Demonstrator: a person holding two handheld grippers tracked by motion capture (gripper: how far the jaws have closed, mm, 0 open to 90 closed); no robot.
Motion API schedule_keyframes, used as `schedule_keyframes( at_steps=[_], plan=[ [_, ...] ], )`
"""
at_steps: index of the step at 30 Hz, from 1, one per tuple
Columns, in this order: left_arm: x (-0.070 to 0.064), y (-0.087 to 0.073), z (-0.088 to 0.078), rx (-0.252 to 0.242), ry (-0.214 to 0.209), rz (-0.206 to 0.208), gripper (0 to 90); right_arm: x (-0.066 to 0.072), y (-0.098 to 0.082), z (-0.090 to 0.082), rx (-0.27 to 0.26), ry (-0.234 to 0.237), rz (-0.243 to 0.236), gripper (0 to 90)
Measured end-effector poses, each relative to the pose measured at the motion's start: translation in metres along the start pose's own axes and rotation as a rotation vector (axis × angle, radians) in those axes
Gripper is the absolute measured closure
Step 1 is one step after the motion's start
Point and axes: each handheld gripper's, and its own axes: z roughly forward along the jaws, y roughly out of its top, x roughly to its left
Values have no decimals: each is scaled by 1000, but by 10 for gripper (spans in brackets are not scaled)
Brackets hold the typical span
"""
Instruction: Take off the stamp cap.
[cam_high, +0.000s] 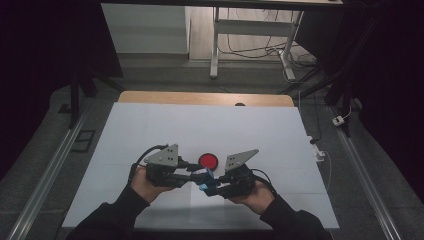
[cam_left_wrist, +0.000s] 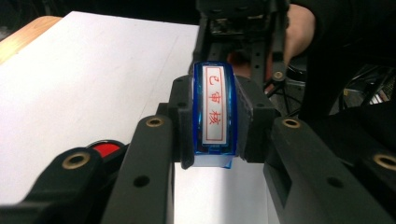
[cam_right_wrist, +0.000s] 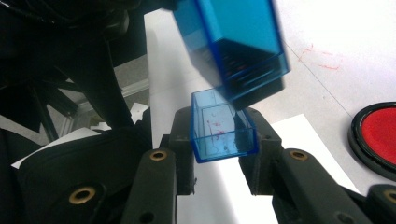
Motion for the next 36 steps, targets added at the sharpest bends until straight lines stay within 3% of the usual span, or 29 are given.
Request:
schedule_keyframes(
  at_steps=[5, 14, 17, 23, 27, 36],
  plan=[
    [0, 0, -1, 2, 12, -8, 706, 3, -1, -2, 10, -25, -33, 685],
    [3, -2, -1, 21, 35, -45, 706, 10, -5, -10, 14, -117, -87, 685],
    [4, -2, -1, 21, 41, -60, 706, 12, -7, -14, 12, -148, -91, 685],
    [4, -3, -1, 34, 59, -80, 706, 15, -10, -21, -5, -161, -92, 685],
    [5, -4, -1, 39, 72, -105, 705, 21, -13, -26, -22, -211, -141, 685],
    [8, -6, -2, 42, 83, -135, 705, 22, -21, -37, -42, -260, -80, 685]
  ],
)
